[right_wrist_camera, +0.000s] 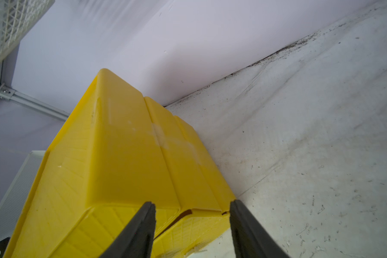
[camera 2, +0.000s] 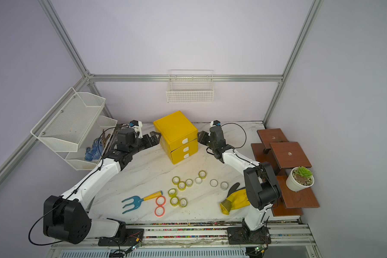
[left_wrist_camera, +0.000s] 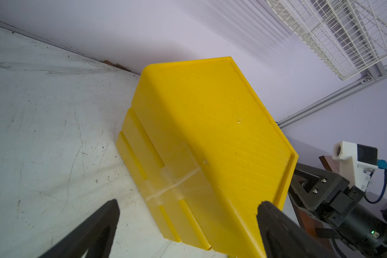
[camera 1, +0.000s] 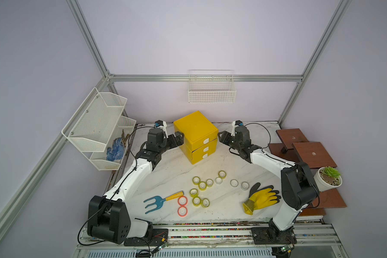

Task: Place the transparent tape into the drawer according to color
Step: Open the drawer in the storage box.

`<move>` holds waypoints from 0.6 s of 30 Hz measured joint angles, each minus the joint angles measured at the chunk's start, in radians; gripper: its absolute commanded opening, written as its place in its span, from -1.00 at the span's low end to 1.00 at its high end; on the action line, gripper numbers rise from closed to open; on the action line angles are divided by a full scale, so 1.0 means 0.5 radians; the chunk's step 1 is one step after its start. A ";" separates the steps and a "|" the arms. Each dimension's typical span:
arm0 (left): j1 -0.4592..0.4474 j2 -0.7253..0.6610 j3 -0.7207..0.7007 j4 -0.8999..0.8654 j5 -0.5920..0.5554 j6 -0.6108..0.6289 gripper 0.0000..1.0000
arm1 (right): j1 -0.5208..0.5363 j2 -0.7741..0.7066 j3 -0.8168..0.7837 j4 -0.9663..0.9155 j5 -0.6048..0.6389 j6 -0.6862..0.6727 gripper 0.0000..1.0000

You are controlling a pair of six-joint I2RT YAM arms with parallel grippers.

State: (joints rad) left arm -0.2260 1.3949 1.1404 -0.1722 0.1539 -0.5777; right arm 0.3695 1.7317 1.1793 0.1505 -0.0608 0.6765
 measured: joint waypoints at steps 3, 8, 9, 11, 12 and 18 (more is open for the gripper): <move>-0.005 0.053 0.095 -0.002 0.022 0.034 1.00 | 0.000 -0.132 -0.142 0.023 -0.009 0.085 0.29; -0.011 0.213 0.187 0.014 0.110 0.047 1.00 | 0.041 -0.332 -0.362 0.285 -0.161 0.301 0.29; -0.014 0.243 0.188 0.014 0.133 0.047 1.00 | 0.065 -0.351 -0.401 0.370 -0.194 0.356 0.39; -0.025 0.291 0.188 0.010 0.173 0.047 0.99 | 0.127 -0.370 -0.478 0.536 -0.255 0.457 0.40; -0.034 0.307 0.185 0.010 0.188 0.047 0.98 | 0.163 -0.375 -0.516 0.620 -0.285 0.516 0.40; -0.066 0.293 0.115 0.047 0.229 0.047 0.96 | 0.339 -0.310 -0.618 1.056 -0.370 0.839 0.39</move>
State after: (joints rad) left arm -0.2592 1.5414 1.1980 -0.1486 0.2684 -0.5541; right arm 0.5388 1.5768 0.8703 0.6785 -0.2459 1.0962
